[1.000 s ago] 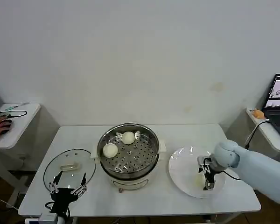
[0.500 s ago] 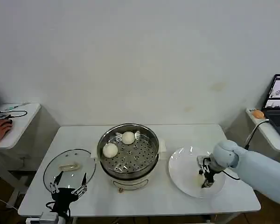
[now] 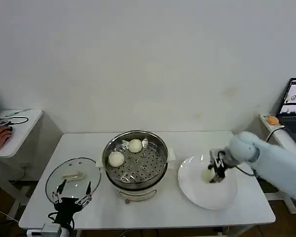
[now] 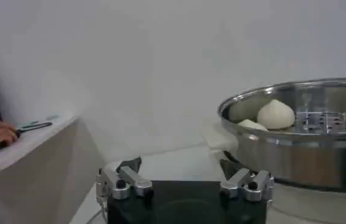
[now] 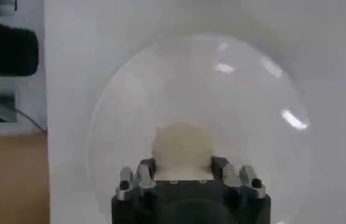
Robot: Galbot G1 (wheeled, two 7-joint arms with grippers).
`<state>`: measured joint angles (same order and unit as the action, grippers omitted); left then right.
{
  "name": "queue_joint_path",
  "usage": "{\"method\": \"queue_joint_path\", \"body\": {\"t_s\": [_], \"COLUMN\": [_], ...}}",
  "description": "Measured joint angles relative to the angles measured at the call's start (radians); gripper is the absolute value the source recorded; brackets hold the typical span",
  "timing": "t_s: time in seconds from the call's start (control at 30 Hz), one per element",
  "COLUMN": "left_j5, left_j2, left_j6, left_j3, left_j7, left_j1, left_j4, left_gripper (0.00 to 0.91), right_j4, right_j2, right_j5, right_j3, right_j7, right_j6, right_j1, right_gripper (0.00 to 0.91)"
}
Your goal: Take steamed baozi put them in steamer then cover it.
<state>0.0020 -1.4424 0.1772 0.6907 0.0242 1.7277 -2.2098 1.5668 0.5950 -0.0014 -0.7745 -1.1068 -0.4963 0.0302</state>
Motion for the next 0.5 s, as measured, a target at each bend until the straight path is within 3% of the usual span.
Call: {"method": "queue_joint_path", "body": {"t_s": [0.3,0.5], "left_j5": [-0.008,-0.022], "left_j2": [-0.011,-0.010], "left_j6": [0.000,0.001], "left_j3": [0.006,0.020], "left_j7": [-0.006,-0.008], "left_j1": [0.000,-0.001], "left_j4": [-0.013,-0.021], "left_gripper": [0.907,0.907], "right_j4": [-0.095,-0.206], "right_j2": [0.182,0.349], "right_j5": [0.131,0.190], "right_j3": [-0.072,-0.099], "right_j7": [-0.017,-0.035], "right_j6": [0.023,0.117], "right_j1": [0.302,0.393], "right_gripper": [0.595,0.595]}}
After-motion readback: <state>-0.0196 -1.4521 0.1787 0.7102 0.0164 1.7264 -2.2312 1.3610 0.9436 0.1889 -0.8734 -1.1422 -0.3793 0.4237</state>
